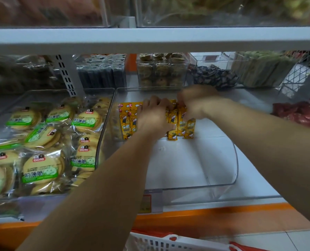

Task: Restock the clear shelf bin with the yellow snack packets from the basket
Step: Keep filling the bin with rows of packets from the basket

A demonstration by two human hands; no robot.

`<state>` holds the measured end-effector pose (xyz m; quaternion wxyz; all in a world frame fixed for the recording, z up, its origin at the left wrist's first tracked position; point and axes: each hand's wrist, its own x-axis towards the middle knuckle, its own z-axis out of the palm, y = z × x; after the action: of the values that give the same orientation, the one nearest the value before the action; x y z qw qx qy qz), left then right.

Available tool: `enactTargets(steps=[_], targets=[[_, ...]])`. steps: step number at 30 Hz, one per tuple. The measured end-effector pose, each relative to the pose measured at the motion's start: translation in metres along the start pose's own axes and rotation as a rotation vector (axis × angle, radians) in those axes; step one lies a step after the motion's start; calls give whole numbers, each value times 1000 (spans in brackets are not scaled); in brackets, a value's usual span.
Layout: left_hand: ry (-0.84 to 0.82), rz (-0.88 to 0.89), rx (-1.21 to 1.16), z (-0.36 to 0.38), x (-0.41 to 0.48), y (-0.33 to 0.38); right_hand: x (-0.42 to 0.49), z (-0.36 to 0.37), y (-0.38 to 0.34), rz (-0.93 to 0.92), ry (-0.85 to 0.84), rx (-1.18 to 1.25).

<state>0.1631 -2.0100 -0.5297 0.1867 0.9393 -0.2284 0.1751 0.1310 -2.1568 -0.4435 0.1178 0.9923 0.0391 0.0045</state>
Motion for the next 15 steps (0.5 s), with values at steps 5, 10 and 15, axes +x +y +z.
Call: enactTargets(steps=[5,10,15], targets=[[35,8,32,4,0,0,7,0,4,-36,-79,91],[45,15,55,4,0,2,-17,-9,10,10,27,306],[89,35,156,5,-4,13,-96,7,12,35,331,650]])
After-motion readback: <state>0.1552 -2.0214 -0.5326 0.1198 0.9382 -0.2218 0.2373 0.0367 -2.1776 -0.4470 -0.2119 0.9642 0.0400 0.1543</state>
